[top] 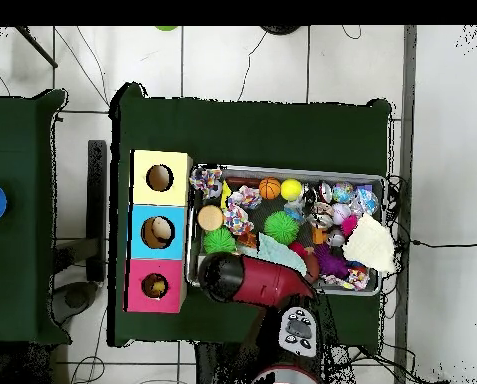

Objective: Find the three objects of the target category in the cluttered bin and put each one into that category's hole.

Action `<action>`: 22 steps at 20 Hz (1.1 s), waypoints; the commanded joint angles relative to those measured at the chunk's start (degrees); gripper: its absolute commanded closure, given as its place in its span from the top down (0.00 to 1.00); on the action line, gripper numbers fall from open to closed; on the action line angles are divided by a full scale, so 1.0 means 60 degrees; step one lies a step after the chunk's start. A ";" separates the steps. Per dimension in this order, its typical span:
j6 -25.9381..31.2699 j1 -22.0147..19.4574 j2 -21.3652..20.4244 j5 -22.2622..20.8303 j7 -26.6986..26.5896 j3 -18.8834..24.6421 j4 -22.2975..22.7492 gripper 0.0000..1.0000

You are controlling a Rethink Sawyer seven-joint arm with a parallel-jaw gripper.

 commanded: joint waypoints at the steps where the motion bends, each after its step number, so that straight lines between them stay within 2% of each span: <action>1: 0.0995 -0.0052 0.0520 -0.0465 0.0438 -0.0159 -0.1407 1.00; 6: 0.0667 -0.0249 0.0278 -0.0161 0.0697 0.0206 -0.1129 1.00; 8: -0.0451 -0.0643 0.0170 0.0134 0.0836 0.0805 -0.0809 1.00; 15: -0.0847 -0.0717 -0.0124 0.0397 0.1250 0.1084 -0.0562 1.00; 22: -0.1487 -0.0979 0.0165 0.0588 0.1421 0.1544 -0.0390 1.00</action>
